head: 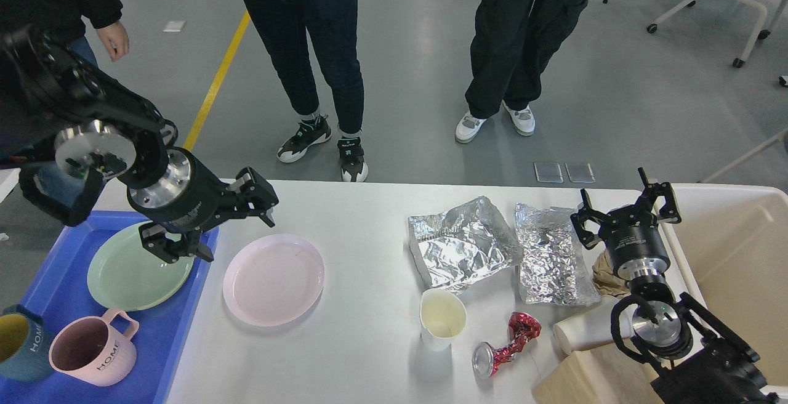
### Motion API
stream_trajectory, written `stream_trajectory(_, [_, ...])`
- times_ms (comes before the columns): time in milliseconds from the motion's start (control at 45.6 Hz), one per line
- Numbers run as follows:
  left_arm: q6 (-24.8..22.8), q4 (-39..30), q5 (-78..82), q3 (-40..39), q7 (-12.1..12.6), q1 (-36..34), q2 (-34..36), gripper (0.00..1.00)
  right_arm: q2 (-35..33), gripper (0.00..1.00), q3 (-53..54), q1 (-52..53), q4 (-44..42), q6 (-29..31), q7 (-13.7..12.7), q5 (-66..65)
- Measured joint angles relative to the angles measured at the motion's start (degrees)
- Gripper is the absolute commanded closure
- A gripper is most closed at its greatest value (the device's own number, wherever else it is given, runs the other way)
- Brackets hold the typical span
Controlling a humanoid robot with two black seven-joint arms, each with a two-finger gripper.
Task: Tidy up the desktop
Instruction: 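Lower the left gripper to the pink plate rim and grip it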
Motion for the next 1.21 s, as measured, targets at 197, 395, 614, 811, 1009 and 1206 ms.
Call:
stream_trajectory(197, [3.5, 0.6, 1.9, -3.1, -3.6, 5.4, -0.6, 0.04, 0.0, 0.0, 0.0, 0.0, 0.0, 0.0, 0.0, 0.0])
stream_trajectory(395, [9.4, 0.6, 0.2, -5.2, -3.8, 8.8, 0.4, 0.04, 0.0, 0.0, 0.0, 0.0, 0.0, 0.0, 0.0, 0.0])
stream_trajectory(614, [14.2, 4.4, -3.1, -9.0, -3.7, 19.4, 2.7, 0.05, 0.0, 0.0, 0.0, 0.0, -0.1, 0.0, 0.0, 0.0])
stream_trajectory(811, [24.8, 6.7, -3.5, -14.8, -4.1, 28.9, 2.7, 0.07, 0.0, 0.0, 0.0, 0.0, -0.1, 0.0, 0.0, 0.0])
stream_trajectory(1009, [28.3, 7.2, -4.2, -15.7, -6.5, 32.4, 3.4, 0.11, 0.0, 0.0, 0.0, 0.0, 0.0, 0.0, 0.0, 0.0])
stream_trajectory(1206, [33.2, 8.2, -9.2, -15.6, -7.1, 37.4, 7.1, 0.1, 0.0, 0.0, 0.0, 0.0, 0.0, 0.0, 0.0, 0.0])
